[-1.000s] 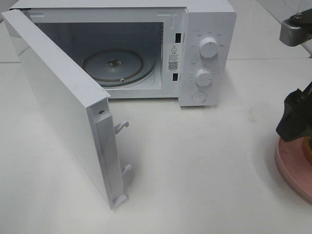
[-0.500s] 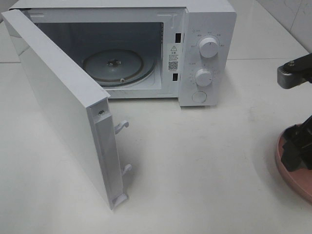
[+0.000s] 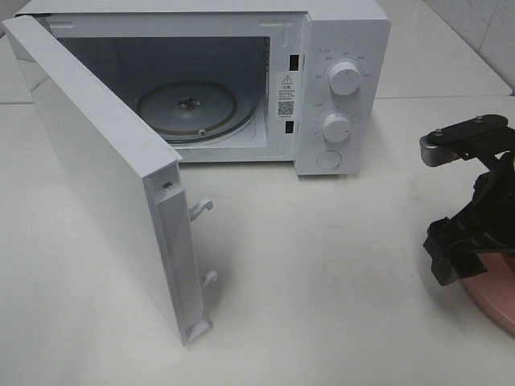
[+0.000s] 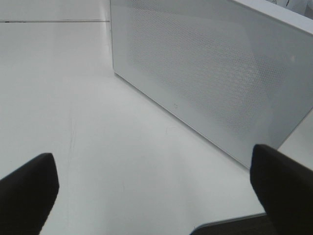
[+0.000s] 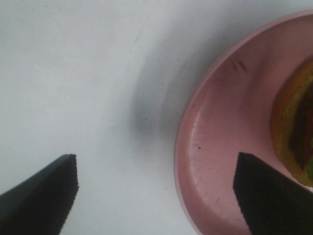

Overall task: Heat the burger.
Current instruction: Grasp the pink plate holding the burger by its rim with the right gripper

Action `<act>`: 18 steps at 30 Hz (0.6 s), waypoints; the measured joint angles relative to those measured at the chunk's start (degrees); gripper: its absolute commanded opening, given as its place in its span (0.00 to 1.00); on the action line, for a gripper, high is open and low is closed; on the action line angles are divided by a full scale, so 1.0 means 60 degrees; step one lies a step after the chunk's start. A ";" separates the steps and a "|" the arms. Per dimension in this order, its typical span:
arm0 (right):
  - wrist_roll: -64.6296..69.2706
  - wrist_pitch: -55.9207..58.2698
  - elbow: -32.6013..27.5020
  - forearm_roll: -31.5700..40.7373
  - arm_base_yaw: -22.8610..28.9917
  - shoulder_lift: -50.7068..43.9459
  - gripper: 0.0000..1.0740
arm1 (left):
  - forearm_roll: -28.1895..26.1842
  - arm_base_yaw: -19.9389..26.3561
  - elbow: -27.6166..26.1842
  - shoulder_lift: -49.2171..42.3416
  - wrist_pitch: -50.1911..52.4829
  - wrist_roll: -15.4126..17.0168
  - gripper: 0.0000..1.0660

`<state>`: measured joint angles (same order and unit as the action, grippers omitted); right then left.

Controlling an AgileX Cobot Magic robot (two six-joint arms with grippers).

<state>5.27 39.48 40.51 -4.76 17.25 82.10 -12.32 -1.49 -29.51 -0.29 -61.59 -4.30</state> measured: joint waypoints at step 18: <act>0.0516 -0.1203 0.0000 -0.0296 -0.0258 0.1977 0.76 | 0.0000 0.0000 0.0000 0.0000 0.0000 0.0000 0.94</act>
<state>8.37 32.26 40.51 -6.53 15.70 93.97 -12.32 -1.49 -29.51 -0.29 -61.59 -4.30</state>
